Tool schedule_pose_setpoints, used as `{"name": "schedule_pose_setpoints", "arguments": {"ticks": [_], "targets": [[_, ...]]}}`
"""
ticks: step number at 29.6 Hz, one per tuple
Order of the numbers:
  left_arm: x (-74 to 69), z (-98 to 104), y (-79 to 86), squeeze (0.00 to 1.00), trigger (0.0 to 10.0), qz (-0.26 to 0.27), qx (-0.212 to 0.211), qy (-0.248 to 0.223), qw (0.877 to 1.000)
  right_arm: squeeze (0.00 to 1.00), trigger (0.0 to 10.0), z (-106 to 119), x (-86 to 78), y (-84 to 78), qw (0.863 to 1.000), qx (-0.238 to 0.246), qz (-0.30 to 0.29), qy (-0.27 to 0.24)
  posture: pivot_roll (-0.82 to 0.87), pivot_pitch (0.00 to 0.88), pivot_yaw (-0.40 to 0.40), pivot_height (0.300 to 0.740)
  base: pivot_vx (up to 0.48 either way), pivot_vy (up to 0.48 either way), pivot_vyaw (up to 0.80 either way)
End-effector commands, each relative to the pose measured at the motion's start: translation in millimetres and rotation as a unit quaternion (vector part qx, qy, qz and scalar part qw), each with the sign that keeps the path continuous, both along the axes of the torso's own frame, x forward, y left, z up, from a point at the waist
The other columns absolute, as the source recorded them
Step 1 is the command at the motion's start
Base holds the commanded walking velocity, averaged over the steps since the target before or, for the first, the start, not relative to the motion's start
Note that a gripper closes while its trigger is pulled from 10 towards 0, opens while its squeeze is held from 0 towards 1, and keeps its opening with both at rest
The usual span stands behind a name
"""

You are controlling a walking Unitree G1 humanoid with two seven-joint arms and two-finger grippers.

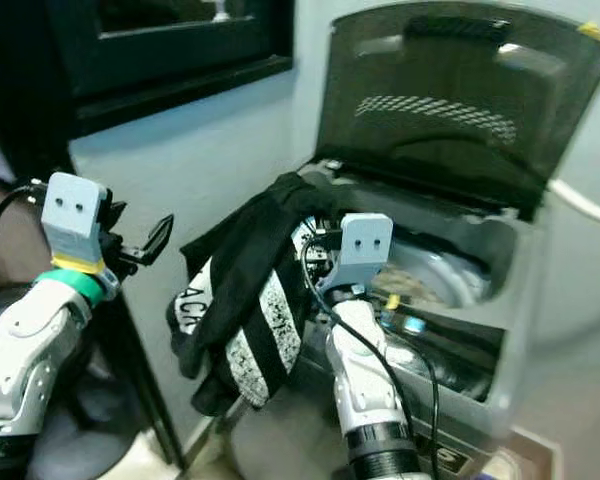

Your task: Clothes washing

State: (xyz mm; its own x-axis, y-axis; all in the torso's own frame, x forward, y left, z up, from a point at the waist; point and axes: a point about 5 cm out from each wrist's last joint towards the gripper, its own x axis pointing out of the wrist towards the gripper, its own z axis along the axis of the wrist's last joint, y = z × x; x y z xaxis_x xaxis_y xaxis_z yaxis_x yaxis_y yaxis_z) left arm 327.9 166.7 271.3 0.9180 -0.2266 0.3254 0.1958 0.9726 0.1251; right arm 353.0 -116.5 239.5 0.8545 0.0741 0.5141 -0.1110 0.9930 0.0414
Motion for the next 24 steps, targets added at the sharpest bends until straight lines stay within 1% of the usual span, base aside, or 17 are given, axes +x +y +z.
{"name": "schedule_pose_setpoints", "arguments": {"ticks": [1, 24], "targets": [[-0.3, -1.2, -0.3, 0.00, 10.0, -0.001, -0.003, 0.003, 1.000, 0.00, 10.0, 4.8, -1.7, -0.1, 1.000, 0.009, 0.001, -0.013, 0.04, 0.000, 0.097, 0.740, 0.000, 0.000, -0.80], [0.7, 0.2, -2.6, 0.00, 10.0, 0.000, -0.008, 0.002, 1.000, 0.00, 10.0, 6.1, -1.2, 0.8, 1.000, 0.018, 0.003, -0.012, 0.04, 0.000, 0.096, 0.740, 0.000, 0.000, -0.80]]}}
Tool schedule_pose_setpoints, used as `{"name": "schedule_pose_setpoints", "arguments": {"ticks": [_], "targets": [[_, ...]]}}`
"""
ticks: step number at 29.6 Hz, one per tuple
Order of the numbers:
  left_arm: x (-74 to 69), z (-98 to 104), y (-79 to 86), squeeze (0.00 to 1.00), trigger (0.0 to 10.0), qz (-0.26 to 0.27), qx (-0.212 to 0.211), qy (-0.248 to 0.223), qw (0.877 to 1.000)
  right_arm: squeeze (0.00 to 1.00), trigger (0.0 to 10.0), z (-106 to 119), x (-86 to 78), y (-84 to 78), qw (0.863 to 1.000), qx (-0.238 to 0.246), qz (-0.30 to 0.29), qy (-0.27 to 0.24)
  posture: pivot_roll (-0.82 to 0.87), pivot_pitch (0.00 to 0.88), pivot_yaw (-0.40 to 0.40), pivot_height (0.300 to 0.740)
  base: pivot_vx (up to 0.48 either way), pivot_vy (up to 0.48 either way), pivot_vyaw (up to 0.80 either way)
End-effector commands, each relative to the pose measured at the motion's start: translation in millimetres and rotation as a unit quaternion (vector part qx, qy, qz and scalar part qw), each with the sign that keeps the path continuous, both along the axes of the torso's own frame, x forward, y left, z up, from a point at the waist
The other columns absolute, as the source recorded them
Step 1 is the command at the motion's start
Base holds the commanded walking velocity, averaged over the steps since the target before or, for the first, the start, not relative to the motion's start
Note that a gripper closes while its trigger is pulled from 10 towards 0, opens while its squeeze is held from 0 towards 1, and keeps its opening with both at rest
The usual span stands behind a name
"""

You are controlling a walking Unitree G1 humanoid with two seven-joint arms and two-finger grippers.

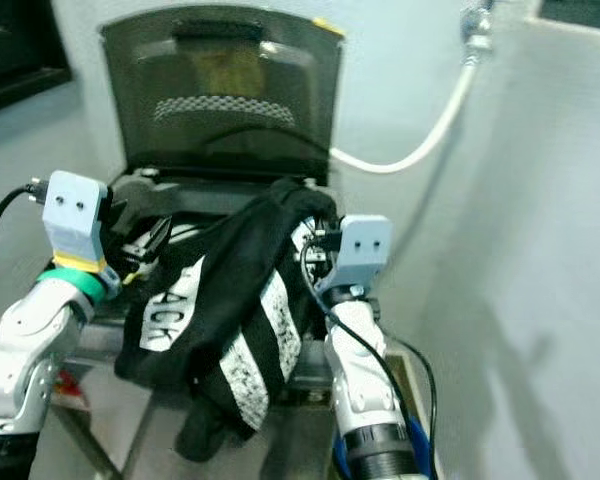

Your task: Clothes washing

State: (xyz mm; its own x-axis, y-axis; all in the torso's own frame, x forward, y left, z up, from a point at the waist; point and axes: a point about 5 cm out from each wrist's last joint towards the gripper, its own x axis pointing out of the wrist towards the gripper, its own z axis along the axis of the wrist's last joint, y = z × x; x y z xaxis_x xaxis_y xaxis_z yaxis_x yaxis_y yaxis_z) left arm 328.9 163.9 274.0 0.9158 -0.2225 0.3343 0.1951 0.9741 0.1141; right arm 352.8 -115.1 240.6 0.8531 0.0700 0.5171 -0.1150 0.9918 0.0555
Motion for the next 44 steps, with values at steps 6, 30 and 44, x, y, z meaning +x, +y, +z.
{"name": "schedule_pose_setpoints", "arguments": {"ticks": [6, 30, 44], "targets": [[-1.4, 0, -1.1, 0.00, 10.0, 0.003, -0.007, -0.009, 1.000, 0.00, 10.0, 7, -2.6, 3.4, 1.000, -0.001, 0.007, -0.022, 0.04, 0.000, 0.097, 0.740, 0.180, 0.000, -0.40], [-4.1, -3, -12.6, 0.00, 10.0, -0.023, -0.003, -0.008, 1.000, 0.00, 10.0, 6, -3.3, 8.8, 0.999, -0.011, 0.017, -0.025, 0.04, 0.000, 0.094, 0.740, 0.288, 0.000, 0.00], [-3.5, 0, -12.0, 0.00, 10.0, -0.025, -0.007, -0.012, 1.000, 0.00, 10.0, 7, -3.9, 9.6, 0.999, -0.017, 0.022, -0.029, 0.04, 0.000, 0.092, 0.740, 0.000, 0.000, 0.00]]}}
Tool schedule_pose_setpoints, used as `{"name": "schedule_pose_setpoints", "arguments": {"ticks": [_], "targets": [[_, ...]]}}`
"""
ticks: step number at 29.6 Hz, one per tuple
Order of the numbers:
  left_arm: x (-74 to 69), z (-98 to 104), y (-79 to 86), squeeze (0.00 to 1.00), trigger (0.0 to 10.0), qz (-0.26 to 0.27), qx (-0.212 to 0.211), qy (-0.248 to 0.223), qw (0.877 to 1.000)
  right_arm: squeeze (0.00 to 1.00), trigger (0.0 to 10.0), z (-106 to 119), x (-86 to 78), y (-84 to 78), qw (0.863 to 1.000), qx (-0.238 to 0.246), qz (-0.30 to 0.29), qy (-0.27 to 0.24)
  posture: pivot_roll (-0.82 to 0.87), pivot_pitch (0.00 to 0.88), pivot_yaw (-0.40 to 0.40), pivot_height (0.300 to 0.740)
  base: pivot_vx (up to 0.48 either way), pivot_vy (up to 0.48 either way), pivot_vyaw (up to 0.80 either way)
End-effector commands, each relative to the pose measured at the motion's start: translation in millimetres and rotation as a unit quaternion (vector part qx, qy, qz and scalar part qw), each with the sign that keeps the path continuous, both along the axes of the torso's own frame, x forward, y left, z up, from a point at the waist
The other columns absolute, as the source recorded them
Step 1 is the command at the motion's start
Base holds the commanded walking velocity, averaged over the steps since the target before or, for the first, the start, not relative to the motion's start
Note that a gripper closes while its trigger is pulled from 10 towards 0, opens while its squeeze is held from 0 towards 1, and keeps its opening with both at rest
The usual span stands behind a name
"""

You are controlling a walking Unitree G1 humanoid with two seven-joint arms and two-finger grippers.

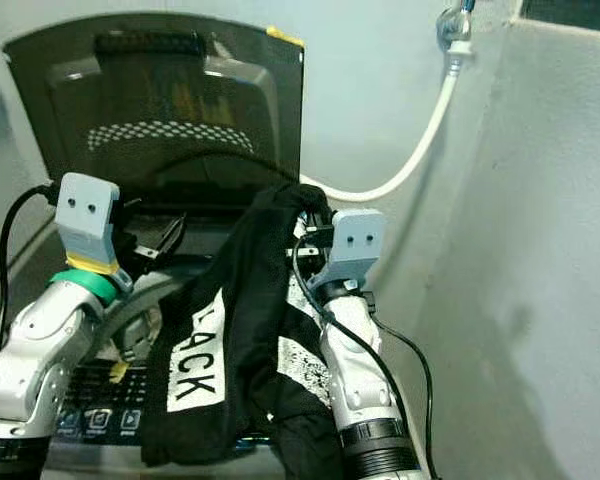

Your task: Clothes washing

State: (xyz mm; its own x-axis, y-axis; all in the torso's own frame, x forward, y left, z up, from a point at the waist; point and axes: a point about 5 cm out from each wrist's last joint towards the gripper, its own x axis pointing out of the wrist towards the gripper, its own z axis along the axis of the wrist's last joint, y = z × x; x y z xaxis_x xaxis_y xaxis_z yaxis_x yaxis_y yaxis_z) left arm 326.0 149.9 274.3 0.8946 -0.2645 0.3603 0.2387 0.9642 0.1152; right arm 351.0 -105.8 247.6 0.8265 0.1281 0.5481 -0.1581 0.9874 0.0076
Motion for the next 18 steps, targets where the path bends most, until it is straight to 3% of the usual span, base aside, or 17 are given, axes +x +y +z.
{"name": "schedule_pose_setpoints", "arguments": {"ticks": [1, 5, 8, 11, 12, 14, 18], "targets": [[-0.7, 2, 2.4, 0.00, 10.0, 0.001, -0.003, -0.004, 1.000, 0.00, 10.0, 1, -2.9, 2.9, 1.000, -0.007, 0.010, -0.013, 0.04, 0.000, 0.091, 0.740, 0.000, 0.000, 0.00], [-2.2, 7, 3.3, 0.00, 10.0, 0.003, 0.012, -0.025, 1.000, 0.00, 10.0, 26, -13.3, 18.3, 0.994, -0.035, 0.081, -0.070, 0.04, 0.000, 0.094, 0.740, 0.000, 0.000, 0.00], [-2.5, 8, 2.8, 0.00, 10.0, 0.002, 0.013, -0.028, 1.000, 0.00, 10.0, 36, -16.3, 21.1, 0.991, -0.039, 0.093, -0.089, 0.03, 0.000, 0.095, 0.740, 0.000, 0.000, 0.00], [-7.8, 13, -6.0, 0.00, 10.0, -0.012, 0.045, -0.056, 0.997, 0.00, 10.0, 71, -21.3, 24.3, 0.983, -0.042, 0.102, -0.146, 0.03, 0.000, 0.096, 0.740, 0.000, 0.000, 0.00], [-7.8, 13, -6.0, 0.00, 10.0, -0.012, 0.045, -0.056, 0.997, 0.00, 10.0, 71, -21.3, 24.3, 0.983, -0.042, 0.102, -0.146, 0.03, 0.000, 0.096, 0.740, 0.000, 0.000, 0.00], [-16.1, 25, -13.8, 0.00, 10.0, -0.015, 0.091, -0.105, 0.990, 0.00, 10.0, 96, -23.9, 28.3, 0.973, -0.065, 0.118, -0.190, 0.03, 0.000, 0.095, 0.740, 0.000, 0.000, 0.00], [-26.4, 35, -13.5, 0.00, 10.0, -0.025, 0.103, -0.133, 0.985, 0.00, 10.0, 112, -21.0, 42.3, 0.959, -0.120, 0.152, -0.207, 0.04, 0.000, 0.085, 0.740, 0.000, 0.000, 0.00]]}}
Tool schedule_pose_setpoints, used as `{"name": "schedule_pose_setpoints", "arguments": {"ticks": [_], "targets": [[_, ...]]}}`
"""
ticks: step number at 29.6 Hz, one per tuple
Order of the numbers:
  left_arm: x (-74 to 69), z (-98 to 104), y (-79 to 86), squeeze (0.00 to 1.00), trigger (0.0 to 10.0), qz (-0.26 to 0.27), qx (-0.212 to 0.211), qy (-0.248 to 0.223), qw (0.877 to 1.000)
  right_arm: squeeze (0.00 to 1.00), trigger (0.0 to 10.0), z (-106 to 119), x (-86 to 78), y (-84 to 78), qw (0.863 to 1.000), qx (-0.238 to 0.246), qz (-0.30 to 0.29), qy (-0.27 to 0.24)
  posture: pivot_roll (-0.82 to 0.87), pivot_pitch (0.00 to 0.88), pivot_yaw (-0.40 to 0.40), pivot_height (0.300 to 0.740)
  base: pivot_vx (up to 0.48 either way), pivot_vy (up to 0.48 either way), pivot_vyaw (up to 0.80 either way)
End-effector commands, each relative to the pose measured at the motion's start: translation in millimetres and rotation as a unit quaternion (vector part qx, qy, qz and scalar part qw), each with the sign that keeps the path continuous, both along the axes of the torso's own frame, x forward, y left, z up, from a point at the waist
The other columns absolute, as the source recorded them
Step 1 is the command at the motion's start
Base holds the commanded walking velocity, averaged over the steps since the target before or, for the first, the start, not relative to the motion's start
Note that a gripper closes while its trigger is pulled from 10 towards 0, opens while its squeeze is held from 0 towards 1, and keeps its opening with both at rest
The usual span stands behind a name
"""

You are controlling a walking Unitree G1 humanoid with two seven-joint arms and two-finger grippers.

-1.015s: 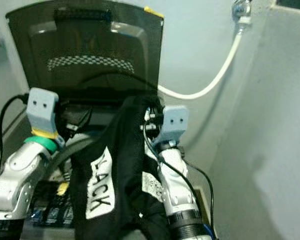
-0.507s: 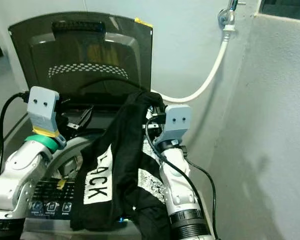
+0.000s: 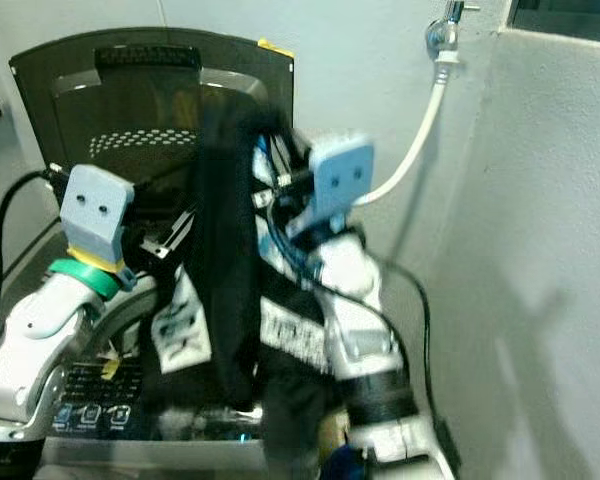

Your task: Clothes washing

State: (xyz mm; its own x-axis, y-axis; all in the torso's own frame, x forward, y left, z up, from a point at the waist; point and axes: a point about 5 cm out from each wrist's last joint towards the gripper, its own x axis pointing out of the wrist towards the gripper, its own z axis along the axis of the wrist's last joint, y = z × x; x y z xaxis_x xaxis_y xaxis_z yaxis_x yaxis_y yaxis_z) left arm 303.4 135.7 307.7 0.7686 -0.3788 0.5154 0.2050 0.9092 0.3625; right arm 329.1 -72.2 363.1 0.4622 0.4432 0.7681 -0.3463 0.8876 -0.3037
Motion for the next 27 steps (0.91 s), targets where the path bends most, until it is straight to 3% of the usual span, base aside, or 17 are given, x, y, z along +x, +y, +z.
{"name": "schedule_pose_setpoints", "arguments": {"ticks": [1, 4, 5, 6, 7, 9, 13, 14, 15, 17, 18, 19, 21, 27], "targets": [[-3.8, 2, 0.6, 0.00, 10.0, -0.009, 0.005, -0.002, 1.000, 0.00, 10.0, -4, 0.8, 8.7, 1.000, -0.022, 0.018, 0.003, 0.04, 0.000, 0.085, 0.740, 0.000, 0.000, 0.00], [-23.9, 9, 1.2, 0.00, 10.0, -0.091, -0.005, 0.016, 0.996, 0.00, 10.0, -16, 7.2, 27.4, 0.995, -0.079, 0.051, 0.025, 0.05, 0.000, 0.067, 0.740, 0.000, 0.000, 0.00], [-23.9, 9, 1.2, 0.00, 10.0, -0.091, -0.005, 0.016, 0.996, 0.00, 10.0, -16, 7.2, 27.4, 0.995, -0.079, 0.051, 0.025, 0.05, 0.000, 0.067, 0.740, 0.000, 0.000, 0.00], [-35.3, 22, 2.6, 0.00, 10.0, -0.103, 0.019, -0.009, 0.994, 0.00, 10.0, -25, 4.7, 48.8, 0.987, -0.106, 0.110, 0.042, 0.06, 0.000, 0.056, 0.740, 0.000, 0.000, 0.00], [-35.3, 22, 2.6, 0.00, 10.0, -0.103, 0.019, -0.009, 0.994, 0.00, 10.0, -25, 4.7, 48.8, 0.987, -0.106, 0.110, 0.042, 0.06, 0.000, 0.056, 0.740, 0.000, 0.000, 0.00], [-37.4, 25, 5.7, 0.00, 10.0, -0.057, 0.070, -0.035, 0.995, 0.00, 10.0, -28, -0.2, 68.4, 0.978, -0.124, 0.162, 0.048, 0.08, 0.004, 0.040, 0.740, 0.000, 0.000, 0.00], [-37.3, 24, 6.8, 0.00, 10.0, -0.035, 0.088, -0.045, 0.994, 0.00, 10.0, -28, -2.1, 74.2, 0.974, -0.127, 0.181, 0.050, 0.08, 0.004, 0.040, 0.740, 0.000, 0.000, 0.00], [-35.7, -4, 13.8, 0.00, 10.0, 0.029, 0.034, -0.016, 0.999, 0.00, 10.0, -22, -7.8, 92.5, 0.966, -0.124, 0.222, 0.051, 0.10, 0.018, 0.012, 0.740, 0.000, 0.000, 0.00], [-36.3, -19, 15.6, 0.00, 10.0, 0.048, 0.008, 0.006, 0.999, 0.00, 10.0, -19, -9.7, 99.1, 0.964, -0.123, 0.232, 0.048, 0.11, 0.024, -0.007, 0.740, 0.000, 0.000, 0.00], [-37.2, -28, 16.4, 0.00, 10.0, 0.060, -0.007, 0.019, 0.998, 0.00, 10.0, -17, -10.8, 103.1, 0.963, -0.123, 0.237, 0.045, 0.11, 0.024, -0.007, 0.740, 0.000, 0.000, 0.00], [-39.5, -39, 12.9, 0.00, 10.0, 0.048, -0.014, 0.048, 0.998, 0.00, 10.0, -12, -10.4, 107.5, 0.963, -0.114, 0.239, 0.043, 0.12, 0.028, -0.022, 0.740, 0.000, 0.000, 0.00], [-39.5, -39, 12.9, 0.00, 10.0, 0.048, -0.014, 0.048, 0.998, 0.00, 10.0, -12, -10.4, 107.5, 0.963, -0.114, 0.239, 0.043, 0.12, 0.028, -0.022, 0.740, 0.000, 0.000, 0.00], [-43.9, -61, 1.1, 0.00, 10.0, 0.010, -0.017, 0.110, 0.994, 0.00, 10.0, 7, -9.1, 115.8, 0.968, -0.067, 0.237, 0.040, 0.14, 0.034, -0.046, 0.740, 0.000, 0.000, 0.00], [-41.4, -68, -6.9, 0.00, 10.0, -0.022, -0.008, 0.132, 0.991, 0.00, 10.0, 22, -9.3, 117.6, 0.969, -0.028, 0.242, 0.039, 0.15, 0.036, -0.057, 0.740, 0.000, 0.000, 0.00]]}}
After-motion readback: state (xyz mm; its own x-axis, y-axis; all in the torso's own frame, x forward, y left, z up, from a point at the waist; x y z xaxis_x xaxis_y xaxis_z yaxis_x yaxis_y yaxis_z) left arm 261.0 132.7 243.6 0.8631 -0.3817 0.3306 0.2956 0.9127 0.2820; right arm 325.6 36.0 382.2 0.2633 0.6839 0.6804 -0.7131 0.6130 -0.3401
